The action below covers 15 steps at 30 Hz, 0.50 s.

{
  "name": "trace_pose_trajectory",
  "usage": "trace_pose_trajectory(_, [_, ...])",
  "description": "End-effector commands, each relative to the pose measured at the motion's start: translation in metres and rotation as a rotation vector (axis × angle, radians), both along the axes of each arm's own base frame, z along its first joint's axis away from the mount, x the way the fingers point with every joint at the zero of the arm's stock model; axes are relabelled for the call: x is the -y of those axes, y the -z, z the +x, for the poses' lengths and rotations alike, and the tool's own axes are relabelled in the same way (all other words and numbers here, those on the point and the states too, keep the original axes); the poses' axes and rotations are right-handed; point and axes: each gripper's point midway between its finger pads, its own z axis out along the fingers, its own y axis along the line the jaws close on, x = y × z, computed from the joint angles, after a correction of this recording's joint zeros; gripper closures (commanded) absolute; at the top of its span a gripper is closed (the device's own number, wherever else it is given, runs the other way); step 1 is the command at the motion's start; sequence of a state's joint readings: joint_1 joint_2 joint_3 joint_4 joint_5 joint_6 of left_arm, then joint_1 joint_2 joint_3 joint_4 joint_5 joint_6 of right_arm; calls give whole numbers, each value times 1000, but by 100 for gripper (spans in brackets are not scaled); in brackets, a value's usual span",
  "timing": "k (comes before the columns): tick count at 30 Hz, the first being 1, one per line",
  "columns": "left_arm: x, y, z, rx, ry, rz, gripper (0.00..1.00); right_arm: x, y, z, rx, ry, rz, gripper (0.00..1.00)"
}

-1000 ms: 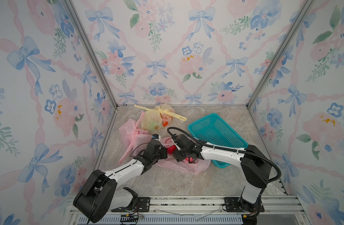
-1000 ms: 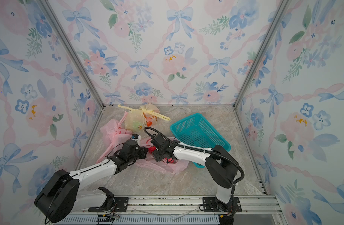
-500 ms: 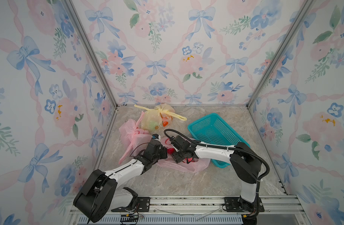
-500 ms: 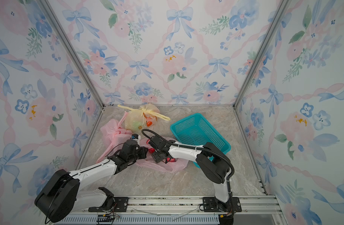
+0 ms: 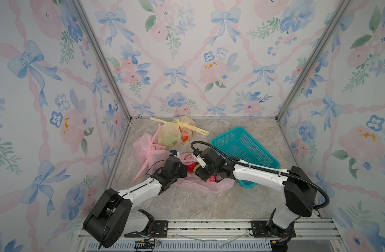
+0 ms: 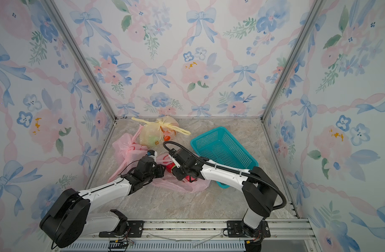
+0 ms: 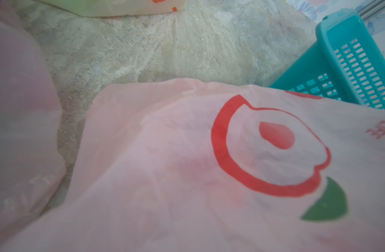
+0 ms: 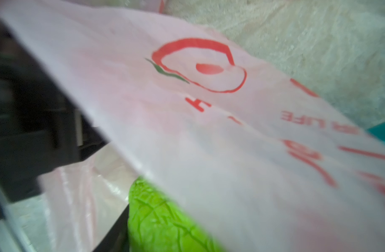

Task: Untie the knot of a plastic bag & take out the apple
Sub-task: Pick up the apple from the plastic bag.

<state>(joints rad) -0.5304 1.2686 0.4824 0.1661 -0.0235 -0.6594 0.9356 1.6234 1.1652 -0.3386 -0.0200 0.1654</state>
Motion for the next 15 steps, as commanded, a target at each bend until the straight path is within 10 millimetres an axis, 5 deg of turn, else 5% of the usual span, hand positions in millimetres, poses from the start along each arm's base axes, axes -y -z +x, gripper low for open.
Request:
trace_pose_trajectory(1, [5,-27,9,91,-11,-38,72,-1,-36,-25,-33,-161,164,54])
trace_pose_trajectory(7, [10,-39,14,125,6,-41,63,9,-90,-59,-108,-318,399,54])
trace_pose_trajectory(10, [16,-42,14,142,39,-34,59,32,-120,-41,-50,-217,480,54])
trace_pose_trajectory(15, [23,-45,12,168,102,-3,44,107,-151,13,43,128,520,54])
